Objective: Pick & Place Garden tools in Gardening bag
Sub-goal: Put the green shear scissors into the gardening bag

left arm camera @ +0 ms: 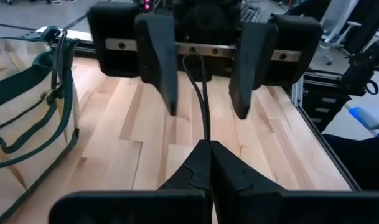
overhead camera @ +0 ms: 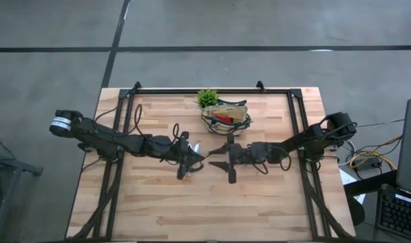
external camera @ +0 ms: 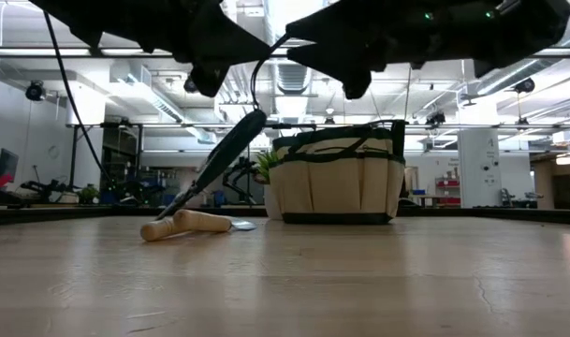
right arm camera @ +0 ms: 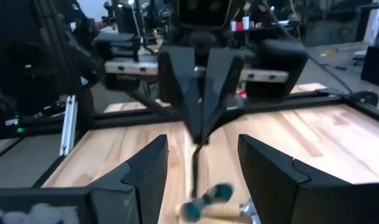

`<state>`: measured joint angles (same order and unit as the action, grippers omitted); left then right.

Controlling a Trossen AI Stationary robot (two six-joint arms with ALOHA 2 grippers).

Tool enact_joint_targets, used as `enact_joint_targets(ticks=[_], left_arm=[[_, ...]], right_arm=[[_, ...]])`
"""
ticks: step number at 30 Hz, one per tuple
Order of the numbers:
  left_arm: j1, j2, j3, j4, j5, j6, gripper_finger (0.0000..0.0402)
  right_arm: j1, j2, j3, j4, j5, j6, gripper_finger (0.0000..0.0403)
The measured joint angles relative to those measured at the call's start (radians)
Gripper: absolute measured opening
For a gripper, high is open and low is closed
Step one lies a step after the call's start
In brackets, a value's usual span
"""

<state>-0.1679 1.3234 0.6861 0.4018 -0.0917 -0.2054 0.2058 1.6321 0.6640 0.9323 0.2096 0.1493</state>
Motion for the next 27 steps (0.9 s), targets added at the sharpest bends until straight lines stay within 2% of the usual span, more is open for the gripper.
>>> enact_joint_targets(ticks=[15, 22, 27], left_arm=[[0.0, 0.0, -0.001, 0.003, -0.002, 0.024, 0.0], [0.0, 0.0, -0.002, 0.024, -0.003, 0.041, 0.0], [0.0, 0.0, -0.002, 0.025, -0.003, 0.048, 0.0]], right_arm=[[-0.013, 0.001, 0.047, -0.014, -0.001, -0.031, 0.0182], [-0.012, 0.001, 0.046, -0.017, -0.003, -0.039, 0.0158], [-0.012, -0.001, 0.046, -0.017, -0.008, -0.049, 0.0125]])
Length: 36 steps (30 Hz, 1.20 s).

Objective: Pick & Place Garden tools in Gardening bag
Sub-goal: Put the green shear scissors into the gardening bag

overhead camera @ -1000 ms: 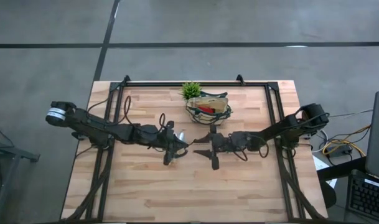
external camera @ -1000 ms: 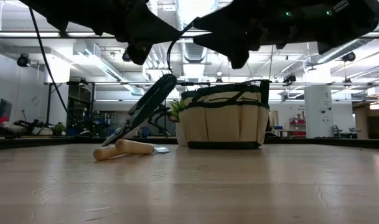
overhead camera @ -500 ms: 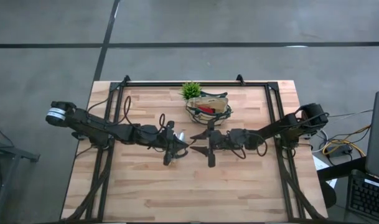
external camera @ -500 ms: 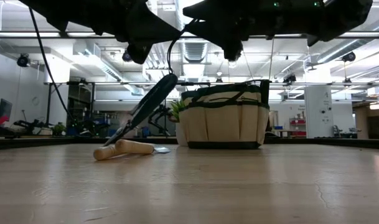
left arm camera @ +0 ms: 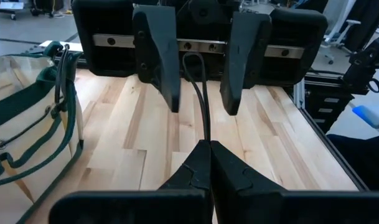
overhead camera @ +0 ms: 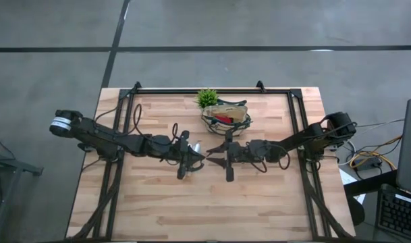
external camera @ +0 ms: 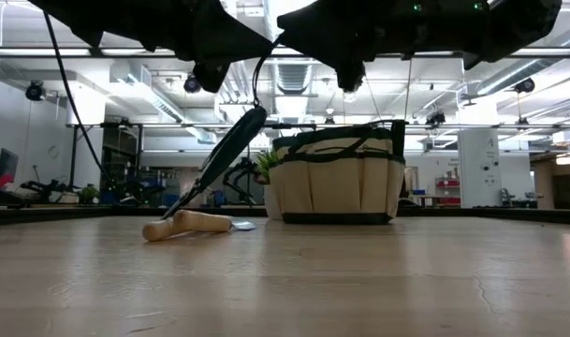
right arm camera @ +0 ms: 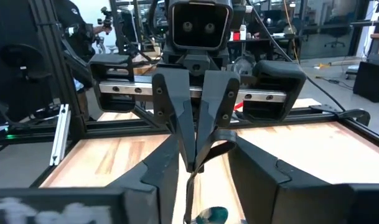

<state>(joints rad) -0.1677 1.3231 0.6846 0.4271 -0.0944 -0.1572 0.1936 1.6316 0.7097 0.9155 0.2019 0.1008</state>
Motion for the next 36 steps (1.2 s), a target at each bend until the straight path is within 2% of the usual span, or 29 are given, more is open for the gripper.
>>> enact_joint_targets(ticks=[5, 9, 18, 22, 28, 36], left_arm=[[0.0, -0.002, 0.0, 0.004, -0.033, 0.013, 0.0], [0.0, -0.02, -0.001, 0.012, -0.08, 0.027, 0.0], [0.001, -0.067, -0.001, 0.021, -0.178, 0.065, 0.0], [0.002, -0.088, -0.001, 0.022, -0.244, 0.078, 0.0], [0.005, -0.13, 0.002, 0.025, -0.262, 0.096, 0.0], [0.018, -0.184, 0.008, 0.046, -0.515, 0.137, 0.0]], right_arm=[[0.0, -0.001, 0.0, 0.0, -0.001, -0.001, 0.0083], [0.009, -0.013, 0.0, -0.016, -0.001, -0.024, 0.0071], [0.044, -0.095, -0.003, -0.215, -0.005, -0.026, 0.0086], [0.066, -0.118, -0.007, -0.253, -0.004, -0.026, 0.0094], [0.099, -0.133, -0.007, -0.275, -0.004, -0.026, 0.0102], [0.118, -0.133, -0.007, -0.285, -0.004, -0.025, 0.0101]])
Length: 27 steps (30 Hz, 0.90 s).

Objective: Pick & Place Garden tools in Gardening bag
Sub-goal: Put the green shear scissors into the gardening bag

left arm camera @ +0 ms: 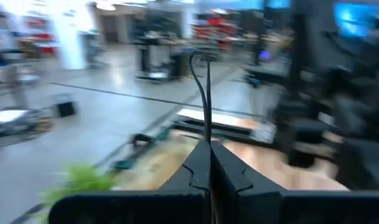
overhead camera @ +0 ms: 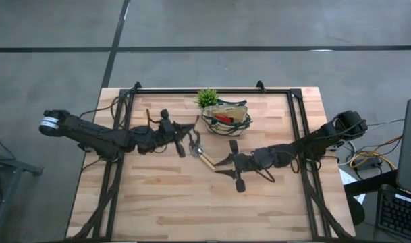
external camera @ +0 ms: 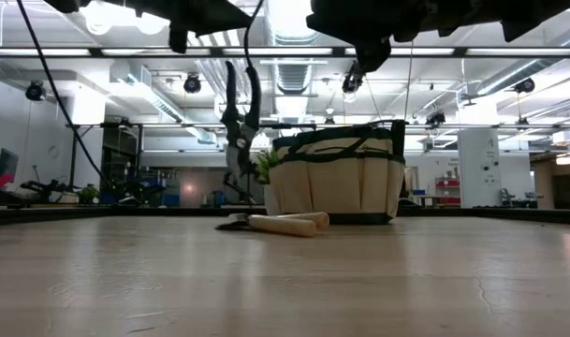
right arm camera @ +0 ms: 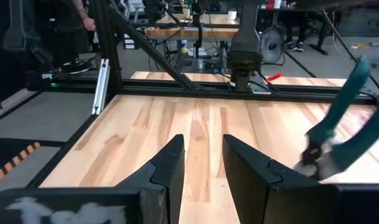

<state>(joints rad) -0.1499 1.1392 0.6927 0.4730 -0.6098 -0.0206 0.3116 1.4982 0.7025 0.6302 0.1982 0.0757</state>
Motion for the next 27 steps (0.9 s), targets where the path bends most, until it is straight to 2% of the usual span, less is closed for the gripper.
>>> enact_joint_targets(ticks=[2, 4, 11, 15, 21, 27], left_arm=[[0.005, -0.001, 0.0, 0.021, -0.093, 0.0, 0.0], [0.02, -0.001, 0.0, 0.044, -0.143, 0.001, 0.0], [0.136, -0.001, 0.001, 0.085, -0.149, -0.007, 0.0], [0.212, -0.001, 0.017, 0.096, -0.122, -0.028, 0.0], [0.296, 0.022, 0.066, 0.096, -0.005, -0.103, 0.0], [0.315, 0.106, 0.132, 0.093, -0.001, -0.128, 0.0]], right_arm=[[0.005, 0.0, 0.0, 0.0, 0.0, 0.0, 0.0097], [0.007, 0.0, 0.0, 0.0, 0.0, -0.001, 0.0094], [0.019, 0.0, 0.0, -0.007, 0.002, -0.001, 0.0089], [0.028, 0.0, 0.0, -0.01, 0.001, -0.001, 0.0095], [0.038, 0.0, 0.0, -0.015, 0.002, -0.001, 0.0106], [0.041, 0.0, 0.0, -0.017, 0.003, -0.001, 0.0109]])
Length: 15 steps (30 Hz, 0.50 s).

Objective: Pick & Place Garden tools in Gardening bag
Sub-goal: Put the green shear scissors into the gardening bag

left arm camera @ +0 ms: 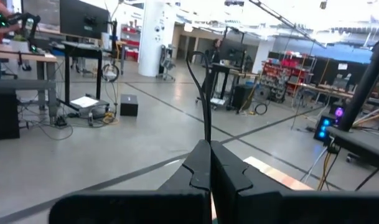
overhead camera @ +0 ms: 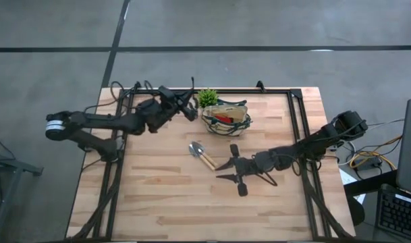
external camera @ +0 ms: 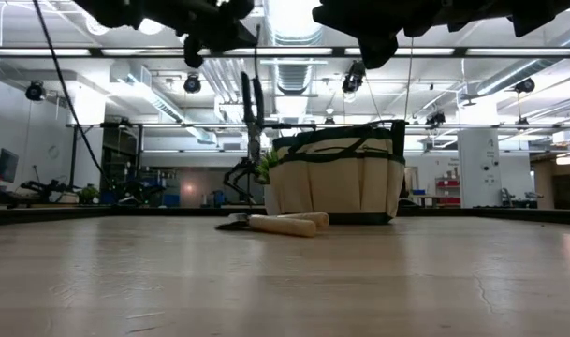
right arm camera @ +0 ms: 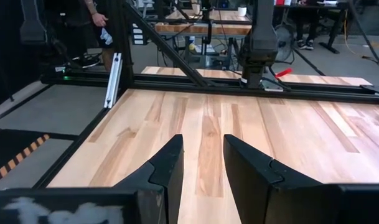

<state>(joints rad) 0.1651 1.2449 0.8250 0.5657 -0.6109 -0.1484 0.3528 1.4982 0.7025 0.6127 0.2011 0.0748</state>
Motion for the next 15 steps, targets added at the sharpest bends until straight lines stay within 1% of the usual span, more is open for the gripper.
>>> enact_joint_targets(ticks=[3, 8, 12, 15], left_arm=[[0.003, 0.065, 0.047, 0.001, 0.003, -0.02, 0.0], [0.004, 0.166, 0.135, 0.002, 0.028, -0.009, 0.0], [0.004, 0.215, 0.203, 0.002, 0.09, -0.009, 0.0], [0.004, 0.231, 0.237, 0.007, 0.1, -0.006, 0.0]], right_arm=[[0.001, 0.0, 0.0, -0.005, 0.0, -0.003, 0.0104], [0.004, 0.0, 0.0, -0.011, 0.0, -0.003, 0.0097], [0.01, 0.0, 0.0, -0.012, 0.0, -0.004, 0.0092], [0.012, 0.0, 0.0, -0.017, 0.0, -0.004, 0.0089]])
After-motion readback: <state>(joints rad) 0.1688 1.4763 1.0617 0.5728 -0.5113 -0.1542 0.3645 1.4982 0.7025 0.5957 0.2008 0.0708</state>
